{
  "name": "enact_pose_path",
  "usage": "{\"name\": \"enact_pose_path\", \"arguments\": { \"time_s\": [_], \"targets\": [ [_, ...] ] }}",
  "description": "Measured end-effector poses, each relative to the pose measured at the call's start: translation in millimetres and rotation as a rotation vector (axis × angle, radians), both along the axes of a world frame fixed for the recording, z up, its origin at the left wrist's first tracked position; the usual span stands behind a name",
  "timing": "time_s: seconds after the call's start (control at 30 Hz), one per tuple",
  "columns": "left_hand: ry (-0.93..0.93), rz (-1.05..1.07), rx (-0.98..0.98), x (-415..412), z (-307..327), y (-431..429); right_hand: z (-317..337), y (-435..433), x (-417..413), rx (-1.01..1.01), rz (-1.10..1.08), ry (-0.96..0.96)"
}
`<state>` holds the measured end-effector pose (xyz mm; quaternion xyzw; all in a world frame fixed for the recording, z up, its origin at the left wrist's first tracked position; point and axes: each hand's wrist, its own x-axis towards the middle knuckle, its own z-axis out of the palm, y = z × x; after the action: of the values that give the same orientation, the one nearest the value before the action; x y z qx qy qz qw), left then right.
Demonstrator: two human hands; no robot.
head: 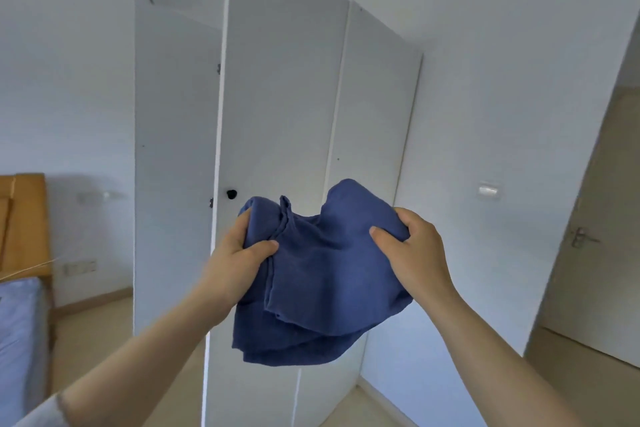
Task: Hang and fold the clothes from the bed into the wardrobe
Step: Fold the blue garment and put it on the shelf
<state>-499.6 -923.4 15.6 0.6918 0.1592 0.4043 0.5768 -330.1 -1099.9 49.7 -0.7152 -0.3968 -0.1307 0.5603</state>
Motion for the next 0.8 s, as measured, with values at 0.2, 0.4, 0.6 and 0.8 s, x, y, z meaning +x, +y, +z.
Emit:
{"name": "enact_pose_path", "arguments": {
  "time_s": [0.2,0.4,0.6,0.8],
  "targets": [
    [0.021,0.207,-0.028,2,-8,68,-7,105,28,-0.018,0.185,-0.003],
    [0.057,0.445,-0.003,-8,-3,115,-11,196,43,0.002,0.403,0.028],
    [0.088,0.674,-0.012,-37,-6,155,-18,285,29,-0.028,0.612,0.021],
    [0.106,0.812,-0.041,-79,-15,206,-31,376,-11,-0.037,0.8,0.067]
  ]
}}
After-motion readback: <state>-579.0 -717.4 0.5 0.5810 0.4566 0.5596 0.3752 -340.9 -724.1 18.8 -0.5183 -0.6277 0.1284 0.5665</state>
